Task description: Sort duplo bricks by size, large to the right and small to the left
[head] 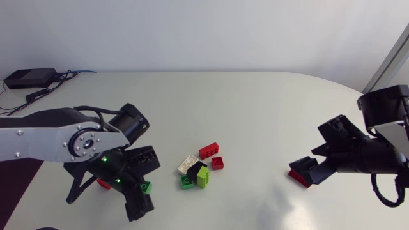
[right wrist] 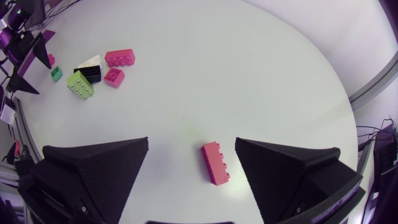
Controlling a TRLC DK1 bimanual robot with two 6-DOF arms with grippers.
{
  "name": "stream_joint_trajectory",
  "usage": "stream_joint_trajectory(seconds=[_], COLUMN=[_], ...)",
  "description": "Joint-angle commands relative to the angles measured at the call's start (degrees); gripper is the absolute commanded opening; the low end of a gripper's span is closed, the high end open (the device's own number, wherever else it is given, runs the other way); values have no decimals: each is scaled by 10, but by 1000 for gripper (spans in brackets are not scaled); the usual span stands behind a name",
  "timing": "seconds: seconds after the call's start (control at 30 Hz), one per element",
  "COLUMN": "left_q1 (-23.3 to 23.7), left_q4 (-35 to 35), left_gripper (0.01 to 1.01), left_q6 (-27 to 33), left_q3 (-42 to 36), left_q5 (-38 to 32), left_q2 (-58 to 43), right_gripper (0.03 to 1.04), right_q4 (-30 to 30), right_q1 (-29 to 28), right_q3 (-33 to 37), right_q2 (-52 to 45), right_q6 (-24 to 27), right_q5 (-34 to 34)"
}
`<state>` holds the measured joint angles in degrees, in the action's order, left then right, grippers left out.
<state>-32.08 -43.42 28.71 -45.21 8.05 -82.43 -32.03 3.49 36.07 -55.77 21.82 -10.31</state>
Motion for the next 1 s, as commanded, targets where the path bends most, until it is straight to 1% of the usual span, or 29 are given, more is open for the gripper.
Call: stream_joint_trajectory(seconds=[0.0,0.2,0.37,0.57,0.77,0.97], left_q1=[-23,-40,-37,-33,-3,4], left_q4=[-5,2,24,29,30,42], left_gripper=[975,975,975,975,975,975], left_q6=[-1,-18,-20,-19,-12,-8], left_q3=[-4,-31,-28,-20,5,31], left_q5=[9,19,19,20,20,21], left_q2=[9,-41,-76,-82,-72,-70], right_gripper=[1005,1005,1005,1005,1005,1005], right_q4=[-9,-12,-12,-12,-8,-4], right_q1=[5,5,5,5,4,5], right_q3=[-21,-28,-29,-31,-38,-43], right_q2=[10,18,21,22,22,22], right_q6=[-11,-9,-9,-9,-7,-9], right_q5=[-2,-1,-1,-1,-1,-2])
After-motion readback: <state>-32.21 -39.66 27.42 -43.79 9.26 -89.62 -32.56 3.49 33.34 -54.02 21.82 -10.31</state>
